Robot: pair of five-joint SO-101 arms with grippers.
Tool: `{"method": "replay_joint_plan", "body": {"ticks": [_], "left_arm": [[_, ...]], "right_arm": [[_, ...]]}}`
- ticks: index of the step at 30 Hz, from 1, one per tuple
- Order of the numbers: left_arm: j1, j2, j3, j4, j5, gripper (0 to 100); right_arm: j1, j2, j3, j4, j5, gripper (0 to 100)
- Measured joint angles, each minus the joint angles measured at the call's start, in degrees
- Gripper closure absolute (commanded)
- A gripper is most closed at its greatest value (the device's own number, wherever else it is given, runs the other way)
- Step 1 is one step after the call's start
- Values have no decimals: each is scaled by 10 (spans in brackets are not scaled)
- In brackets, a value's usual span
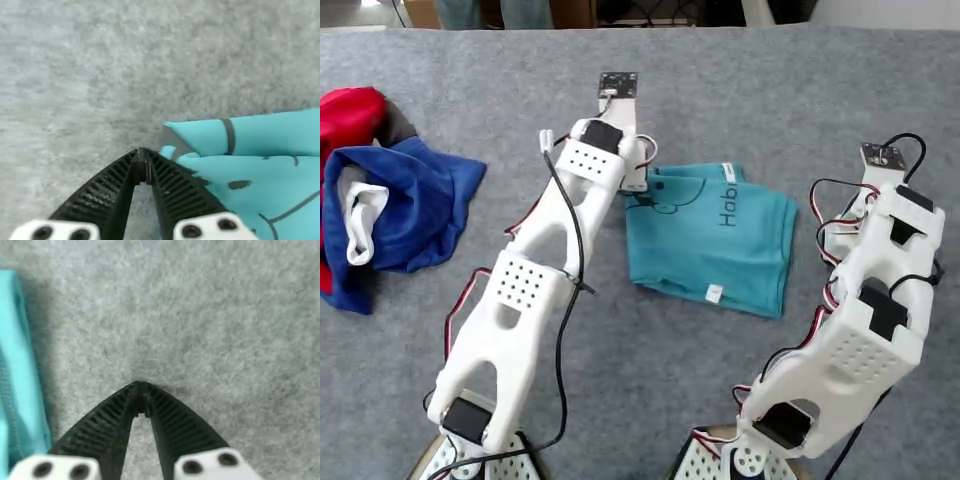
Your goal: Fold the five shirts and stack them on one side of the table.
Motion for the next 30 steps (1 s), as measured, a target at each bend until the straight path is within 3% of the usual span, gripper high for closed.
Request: {"method": "replay_joint_plan", "body": {"ticks": [8,14,18,24,30], "left_arm": [[-25,1,-143,102,0,972],[39,1,-215,127,11,972],[73,1,-151,111,14,972],[69,1,-13,17,15,972],[40,-1,-3,-16,33,972]], "right_arm": [[0,0,0,-1,-11,984],[0,0,0,-1,-13,984],[0,0,0,-1,-13,984],[0,0,0,-1,-13,984],[0,0,0,-2,-13,984]]}}
